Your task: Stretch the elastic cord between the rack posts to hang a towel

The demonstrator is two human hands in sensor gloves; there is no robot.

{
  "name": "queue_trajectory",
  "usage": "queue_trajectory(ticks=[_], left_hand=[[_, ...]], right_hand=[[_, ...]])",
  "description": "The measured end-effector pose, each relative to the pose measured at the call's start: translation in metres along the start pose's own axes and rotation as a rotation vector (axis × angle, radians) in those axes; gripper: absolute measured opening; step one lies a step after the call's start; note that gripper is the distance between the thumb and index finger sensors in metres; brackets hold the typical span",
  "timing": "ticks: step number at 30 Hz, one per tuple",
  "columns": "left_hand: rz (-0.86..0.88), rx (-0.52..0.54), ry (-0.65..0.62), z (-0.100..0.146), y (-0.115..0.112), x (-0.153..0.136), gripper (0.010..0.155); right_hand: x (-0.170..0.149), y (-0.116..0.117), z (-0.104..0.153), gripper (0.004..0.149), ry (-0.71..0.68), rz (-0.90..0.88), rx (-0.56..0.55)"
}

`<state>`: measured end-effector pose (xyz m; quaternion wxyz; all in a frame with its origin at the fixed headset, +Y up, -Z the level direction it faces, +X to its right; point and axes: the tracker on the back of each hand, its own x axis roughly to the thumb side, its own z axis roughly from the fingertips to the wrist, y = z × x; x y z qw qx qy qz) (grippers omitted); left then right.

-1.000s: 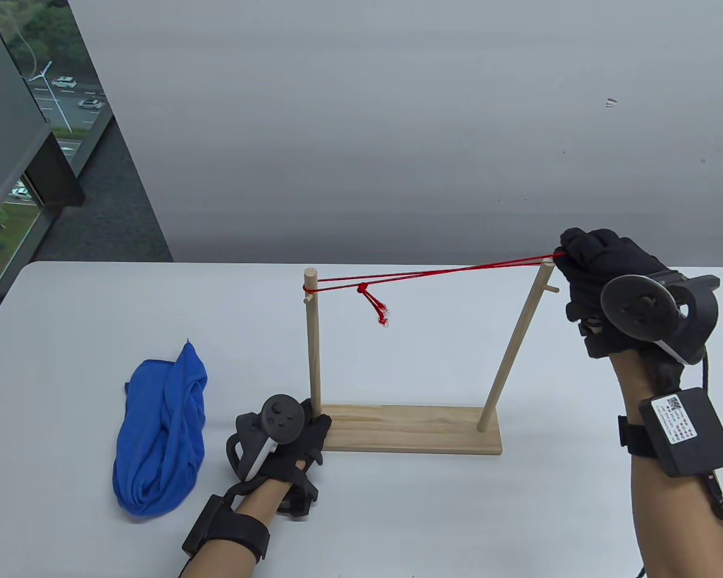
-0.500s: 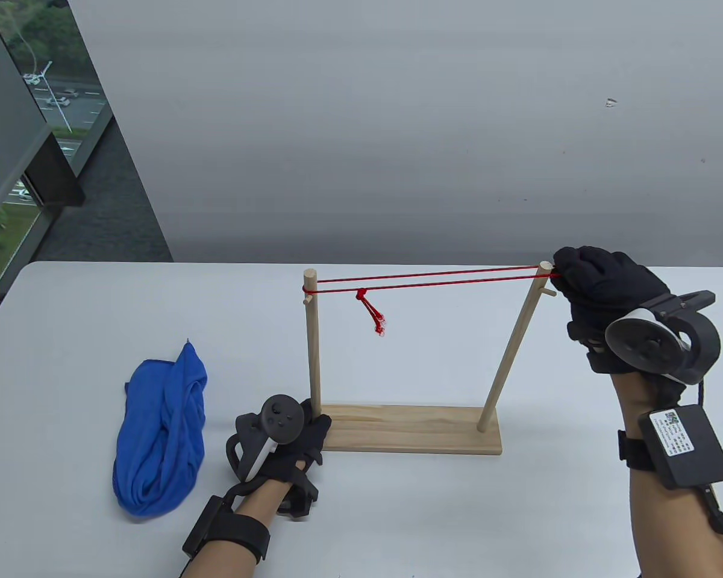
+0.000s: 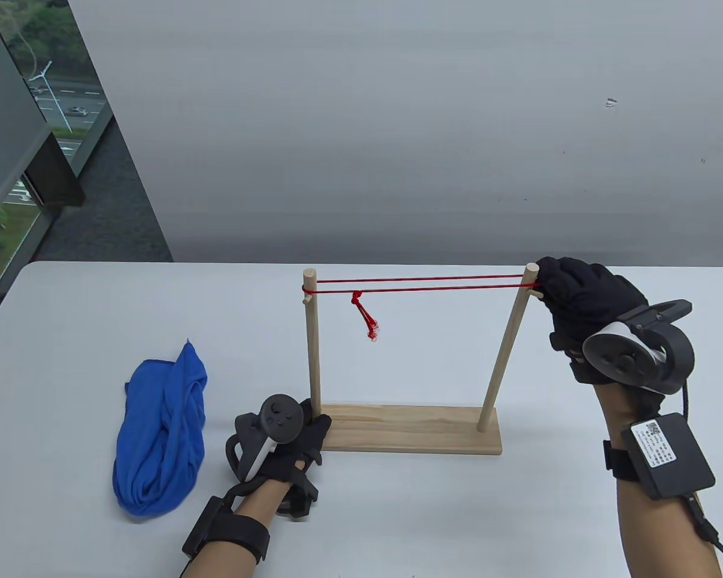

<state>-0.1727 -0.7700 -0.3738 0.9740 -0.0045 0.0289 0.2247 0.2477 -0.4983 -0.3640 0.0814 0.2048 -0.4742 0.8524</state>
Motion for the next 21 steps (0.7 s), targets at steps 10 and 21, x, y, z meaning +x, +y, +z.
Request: queue_trajectory(ticks=[10, 21], left_hand=[[0.009, -0.010, 0.000, 0.000, 0.000, -0.001, 0.051], [0.038, -0.028, -0.010, -0.002, 0.001, -0.003, 0.052]], right_hand=[[0.004, 0.007, -0.001, 0.039, -0.012, -0.050, 0.060], [0.003, 0.015, 0.006, 0.043, -0.006, -0.078, 0.170]])
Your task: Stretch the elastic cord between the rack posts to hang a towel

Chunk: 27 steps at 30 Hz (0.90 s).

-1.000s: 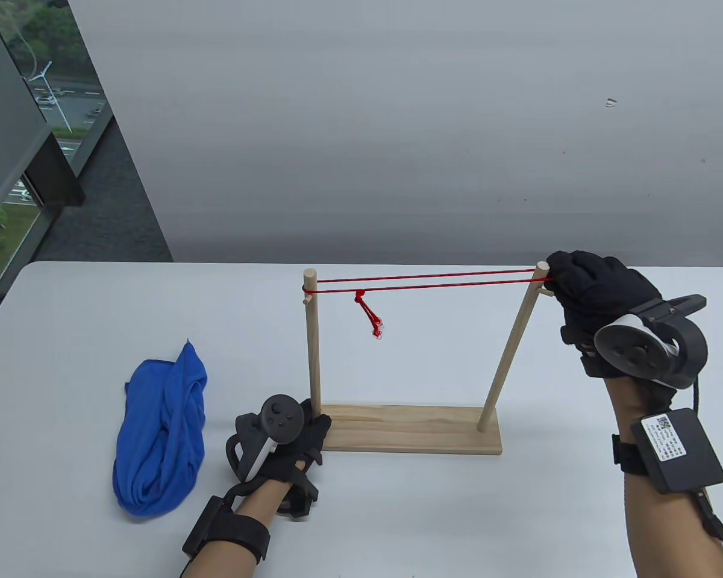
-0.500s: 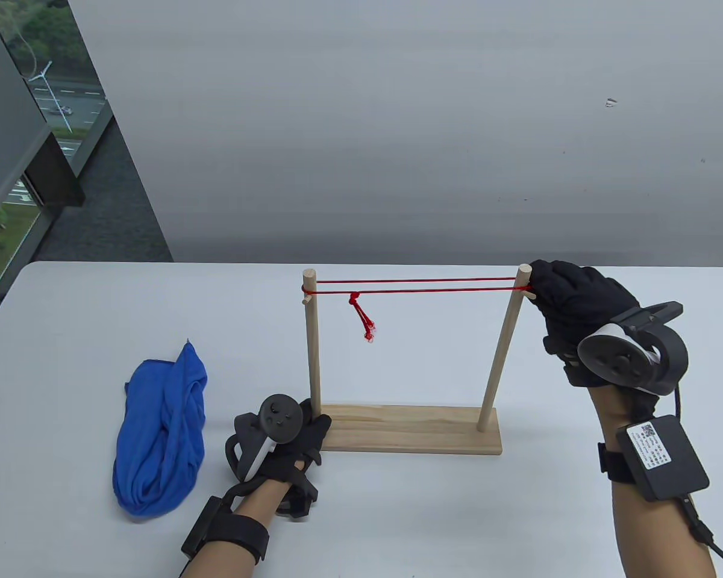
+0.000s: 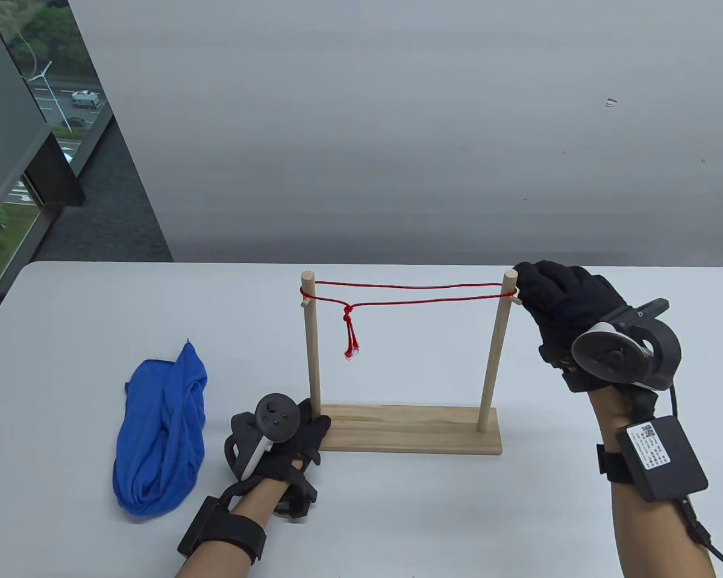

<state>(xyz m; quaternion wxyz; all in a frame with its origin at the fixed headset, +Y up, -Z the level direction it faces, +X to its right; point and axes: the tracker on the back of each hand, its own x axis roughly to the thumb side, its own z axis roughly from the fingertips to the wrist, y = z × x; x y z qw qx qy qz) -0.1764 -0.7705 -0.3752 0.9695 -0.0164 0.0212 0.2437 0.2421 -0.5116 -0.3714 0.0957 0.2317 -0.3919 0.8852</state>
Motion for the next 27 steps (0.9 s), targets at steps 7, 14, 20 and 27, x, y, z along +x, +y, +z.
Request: queue_trajectory(ticks=[7, 14, 20, 27], left_hand=[[0.027, -0.016, -0.018, 0.000, 0.001, -0.002, 0.054], [0.057, -0.022, -0.038, 0.008, 0.006, -0.008, 0.065], [0.055, -0.003, -0.048, 0.016, 0.022, -0.015, 0.065], [0.009, 0.039, -0.070, 0.029, 0.054, -0.022, 0.067]], right_hand=[[-0.009, 0.003, 0.023, 0.054, 0.197, 0.019, 0.135], [-0.021, 0.023, 0.070, 0.067, 0.392, -0.060, 0.290], [-0.018, 0.041, 0.109, 0.069, 0.457, -0.088, 0.370], [-0.005, 0.068, 0.150, 0.074, 0.511, -0.129, 0.481]])
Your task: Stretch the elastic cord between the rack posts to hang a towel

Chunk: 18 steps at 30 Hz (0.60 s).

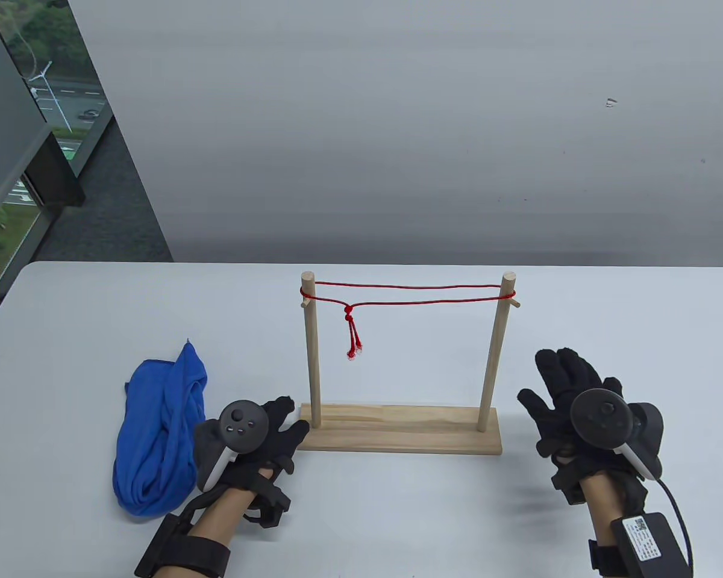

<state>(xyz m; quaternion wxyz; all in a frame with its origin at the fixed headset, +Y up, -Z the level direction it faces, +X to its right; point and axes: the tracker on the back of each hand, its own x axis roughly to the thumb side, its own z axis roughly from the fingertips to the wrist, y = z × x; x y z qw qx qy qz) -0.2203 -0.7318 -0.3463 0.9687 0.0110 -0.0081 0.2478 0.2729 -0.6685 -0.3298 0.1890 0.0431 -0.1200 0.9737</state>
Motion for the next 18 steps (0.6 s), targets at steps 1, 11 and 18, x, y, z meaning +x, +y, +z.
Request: queue_trajectory(ticks=[1, 11, 18], left_hand=[[-0.008, 0.001, 0.001, 0.002, 0.003, -0.002, 0.070], [-0.056, -0.056, 0.091, 0.019, 0.047, -0.035, 0.093], [-0.029, -0.076, 0.270, 0.020, 0.078, -0.075, 0.104]], right_hand=[[-0.001, 0.004, 0.002, 0.075, 0.004, -0.003, 0.013], [-0.019, 0.048, 0.017, 0.081, 0.098, 0.007, 0.163], [-0.028, 0.053, 0.025, 0.078, 0.141, 0.015, 0.200]])
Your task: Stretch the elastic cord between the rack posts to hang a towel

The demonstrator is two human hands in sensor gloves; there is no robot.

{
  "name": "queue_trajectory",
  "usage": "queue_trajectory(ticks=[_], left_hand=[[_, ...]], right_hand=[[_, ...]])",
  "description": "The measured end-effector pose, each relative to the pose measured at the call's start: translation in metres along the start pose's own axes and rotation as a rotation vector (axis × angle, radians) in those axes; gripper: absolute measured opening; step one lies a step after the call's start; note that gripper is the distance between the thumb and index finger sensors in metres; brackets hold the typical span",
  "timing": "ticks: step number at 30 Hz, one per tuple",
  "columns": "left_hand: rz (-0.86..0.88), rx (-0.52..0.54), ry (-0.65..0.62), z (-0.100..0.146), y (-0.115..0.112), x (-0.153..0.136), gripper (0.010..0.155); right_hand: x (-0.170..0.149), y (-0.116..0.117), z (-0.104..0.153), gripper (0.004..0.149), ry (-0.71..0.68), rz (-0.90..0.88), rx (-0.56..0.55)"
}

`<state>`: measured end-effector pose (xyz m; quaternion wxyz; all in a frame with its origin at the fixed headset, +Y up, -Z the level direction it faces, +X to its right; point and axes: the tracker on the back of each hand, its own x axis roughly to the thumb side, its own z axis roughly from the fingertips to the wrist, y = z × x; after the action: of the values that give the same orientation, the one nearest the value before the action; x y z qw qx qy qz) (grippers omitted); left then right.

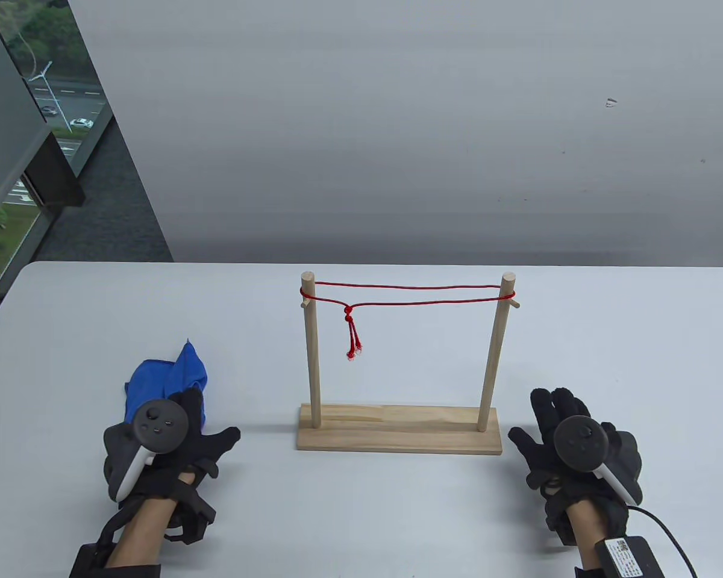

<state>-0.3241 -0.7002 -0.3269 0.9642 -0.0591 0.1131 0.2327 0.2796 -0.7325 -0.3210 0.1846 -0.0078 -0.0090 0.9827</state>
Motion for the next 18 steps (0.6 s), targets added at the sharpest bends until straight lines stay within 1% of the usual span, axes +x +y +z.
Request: queue_trajectory(ticks=[4, 6, 7, 10, 11, 16, 18], left_hand=[[-0.082, -0.059, 0.122, -0.011, 0.007, -0.016, 0.112], [-0.127, -0.097, 0.182, -0.017, 0.006, -0.021, 0.116], [-0.168, -0.132, 0.231, -0.022, 0.005, -0.025, 0.119], [-0.215, -0.200, 0.314, -0.031, -0.002, -0.034, 0.124], [-0.229, -0.206, 0.330, -0.033, -0.003, -0.035, 0.125], [-0.314, -0.243, 0.417, -0.043, -0.011, -0.044, 0.125], [-0.335, -0.274, 0.443, -0.048, -0.015, -0.049, 0.124]], right_hand=[[-0.002, -0.002, 0.000, 0.079, 0.011, 0.010, -0.009], [-0.002, -0.003, 0.000, 0.079, 0.013, 0.013, -0.020], [-0.002, -0.002, 0.000, 0.078, 0.013, 0.014, -0.020], [-0.003, -0.001, 0.001, 0.078, 0.015, 0.018, -0.006], [-0.003, -0.001, 0.001, 0.077, 0.017, 0.020, -0.003], [-0.006, -0.002, 0.001, 0.077, 0.028, 0.027, -0.005], [-0.007, -0.002, 0.001, 0.078, 0.030, 0.024, -0.004]])
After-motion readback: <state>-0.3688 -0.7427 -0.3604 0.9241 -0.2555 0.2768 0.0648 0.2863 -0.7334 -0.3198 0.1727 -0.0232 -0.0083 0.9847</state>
